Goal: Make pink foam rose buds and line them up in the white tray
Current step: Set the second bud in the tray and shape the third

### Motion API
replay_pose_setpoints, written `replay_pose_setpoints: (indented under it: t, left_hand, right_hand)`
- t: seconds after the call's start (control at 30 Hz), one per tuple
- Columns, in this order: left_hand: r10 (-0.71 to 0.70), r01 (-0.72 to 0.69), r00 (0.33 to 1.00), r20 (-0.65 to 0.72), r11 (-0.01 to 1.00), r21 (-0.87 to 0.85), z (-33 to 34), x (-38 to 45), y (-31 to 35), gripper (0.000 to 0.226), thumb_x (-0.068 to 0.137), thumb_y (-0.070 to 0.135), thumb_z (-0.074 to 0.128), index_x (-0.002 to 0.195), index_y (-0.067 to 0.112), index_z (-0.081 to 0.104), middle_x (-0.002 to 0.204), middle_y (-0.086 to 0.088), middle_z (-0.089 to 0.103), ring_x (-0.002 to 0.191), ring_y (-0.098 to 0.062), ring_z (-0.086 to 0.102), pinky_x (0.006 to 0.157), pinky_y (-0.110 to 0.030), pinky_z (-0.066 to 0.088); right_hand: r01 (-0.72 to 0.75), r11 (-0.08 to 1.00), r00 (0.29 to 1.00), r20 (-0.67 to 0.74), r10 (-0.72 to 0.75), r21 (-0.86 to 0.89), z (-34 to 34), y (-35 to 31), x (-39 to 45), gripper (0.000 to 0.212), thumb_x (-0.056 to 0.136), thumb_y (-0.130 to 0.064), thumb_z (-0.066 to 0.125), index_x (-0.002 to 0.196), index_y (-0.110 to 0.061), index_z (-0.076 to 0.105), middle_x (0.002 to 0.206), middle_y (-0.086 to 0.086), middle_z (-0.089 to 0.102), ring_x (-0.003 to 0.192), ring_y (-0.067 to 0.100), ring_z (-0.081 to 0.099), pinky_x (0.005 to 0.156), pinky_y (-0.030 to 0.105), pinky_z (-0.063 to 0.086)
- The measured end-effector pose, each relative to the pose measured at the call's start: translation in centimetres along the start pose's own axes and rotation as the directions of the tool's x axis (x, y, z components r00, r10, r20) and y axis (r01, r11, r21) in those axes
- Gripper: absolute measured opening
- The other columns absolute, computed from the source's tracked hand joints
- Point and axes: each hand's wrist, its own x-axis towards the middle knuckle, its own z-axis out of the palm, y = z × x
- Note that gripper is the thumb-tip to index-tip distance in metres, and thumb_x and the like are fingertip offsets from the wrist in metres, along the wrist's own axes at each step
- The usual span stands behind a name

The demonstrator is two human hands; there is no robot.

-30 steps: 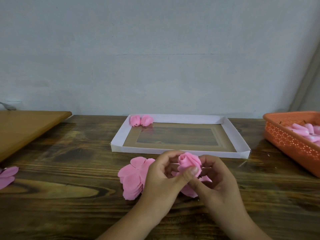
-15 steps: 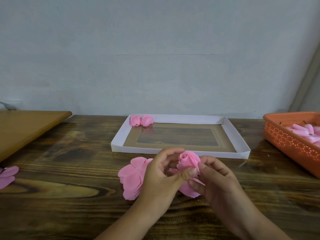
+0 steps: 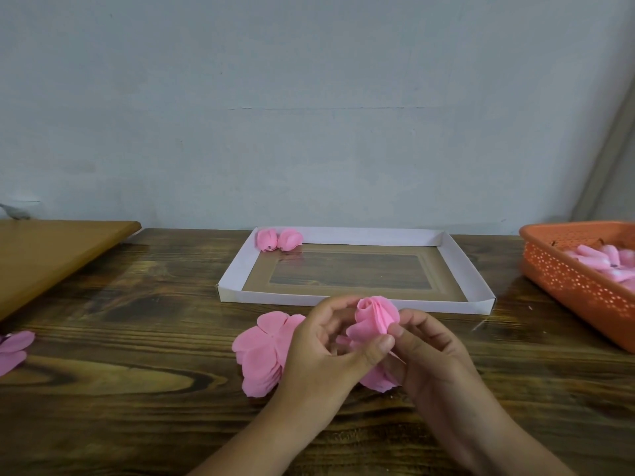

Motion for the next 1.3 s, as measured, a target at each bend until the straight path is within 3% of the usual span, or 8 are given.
replay_pose_setpoints:
  t: [0.13, 0.4, 0.6, 0.73, 0.87, 1.0, 1.17, 1.3]
  left_hand:
    - [-0.012, 0.012, 1.000, 0.010, 1.000, 0.017, 0.0, 0.1, -0.2, 0.037, 0.084, 0.027, 0.080, 0.114, 0.045, 0.068, 0.115, 0.014, 0.075, 0.110, -0.005, 0.070, 0.082, -0.016, 0.056]
    - [0.001, -0.001, 1.000, 0.025, 1.000, 0.008, 0.0, 0.1, 0.2, 0.038, 0.076, 0.046, 0.078, 0.114, 0.046, 0.069, 0.114, 0.014, 0.076, 0.108, -0.005, 0.070, 0.085, -0.019, 0.057]
    - [-0.006, 0.006, 1.000, 0.027, 1.000, 0.013, 0.0, 0.1, 0.1, 0.041, 0.078, 0.035, 0.084, 0.116, 0.044, 0.069, 0.116, 0.014, 0.075, 0.109, -0.005, 0.070, 0.083, -0.015, 0.055]
    - [-0.038, 0.037, 0.998, 0.055, 0.999, 0.010, -0.1, 0.3, -0.4, 0.049, 0.081, 0.014, 0.086, 0.124, 0.030, 0.067, 0.118, 0.008, 0.075, 0.111, -0.011, 0.070, 0.086, -0.018, 0.055]
    - [-0.075, 0.074, 0.997, 0.027, 0.997, 0.023, -0.2, 0.4, -0.6, 0.045, 0.078, 0.029, 0.086, 0.119, 0.035, 0.070, 0.116, 0.009, 0.075, 0.110, -0.012, 0.070, 0.085, -0.023, 0.057]
    - [-0.138, 0.138, 0.990, 0.015, 0.990, -0.006, -0.2, 0.4, -0.5, 0.045, 0.069, 0.044, 0.086, 0.112, 0.043, 0.071, 0.114, 0.007, 0.075, 0.107, -0.018, 0.071, 0.086, -0.039, 0.062]
    - [-0.196, 0.196, 0.981, 0.018, 0.975, -0.107, -0.2, 0.4, -0.4, 0.038, 0.075, 0.023, 0.088, 0.109, 0.034, 0.074, 0.107, 0.002, 0.077, 0.099, -0.015, 0.074, 0.073, -0.022, 0.059]
    - [-0.230, 0.225, 0.973, -0.015, 0.960, -0.167, -0.2, 0.6, 0.1, 0.033, 0.074, 0.020, 0.081, 0.102, 0.036, 0.075, 0.106, 0.000, 0.078, 0.096, -0.017, 0.076, 0.073, -0.027, 0.061]
  right_hand:
    - [-0.012, 1.000, 0.999, -0.031, 0.013, 0.021, -0.4, 0.2, 0.1, 0.051, 0.079, -0.011, 0.079, 0.113, 0.015, 0.053, 0.116, 0.038, 0.064, 0.113, 0.049, 0.064, 0.098, 0.046, 0.055]
    - [-0.029, 0.995, 0.997, -0.064, 0.035, 0.091, -0.6, 0.2, 0.2, 0.044, 0.081, -0.009, 0.067, 0.114, 0.016, 0.053, 0.114, 0.035, 0.063, 0.103, 0.039, 0.064, 0.084, 0.035, 0.061]
    - [-0.039, 0.997, 0.996, -0.073, 0.044, 0.071, -0.4, 0.1, 0.0, 0.052, 0.080, -0.009, 0.065, 0.120, 0.020, 0.047, 0.123, 0.043, 0.057, 0.115, 0.055, 0.058, 0.104, 0.054, 0.046]
    - [-0.076, 0.988, 0.996, -0.025, 0.080, 0.131, -0.2, -0.4, -0.2, 0.058, 0.076, -0.013, 0.067, 0.119, 0.020, 0.046, 0.109, 0.036, 0.064, 0.109, 0.047, 0.059, 0.086, 0.043, 0.054]
    - [-0.109, 0.973, 0.994, -0.007, 0.113, 0.202, 0.2, -0.3, -0.2, 0.063, 0.076, -0.013, 0.066, 0.127, 0.018, 0.045, 0.119, 0.036, 0.062, 0.113, 0.043, 0.059, 0.094, 0.044, 0.055]
    - [-0.170, 0.974, 0.985, 0.060, 0.163, 0.150, 0.4, -0.3, -0.3, 0.049, 0.083, -0.010, 0.071, 0.117, 0.018, 0.050, 0.129, 0.034, 0.059, 0.123, 0.048, 0.058, 0.078, 0.037, 0.062]
    - [-0.158, 0.987, 0.987, -0.016, 0.158, 0.004, 0.4, -0.3, -0.2, 0.051, 0.074, -0.028, 0.074, 0.107, 0.008, 0.058, 0.111, 0.030, 0.066, 0.088, 0.031, 0.069, 0.071, 0.033, 0.060]
    - [-0.138, 0.990, 0.988, -0.072, 0.137, -0.011, 0.3, -0.3, -0.2, 0.050, 0.075, -0.027, 0.072, 0.103, 0.011, 0.057, 0.099, 0.026, 0.064, 0.080, 0.027, 0.071, 0.063, 0.030, 0.058]
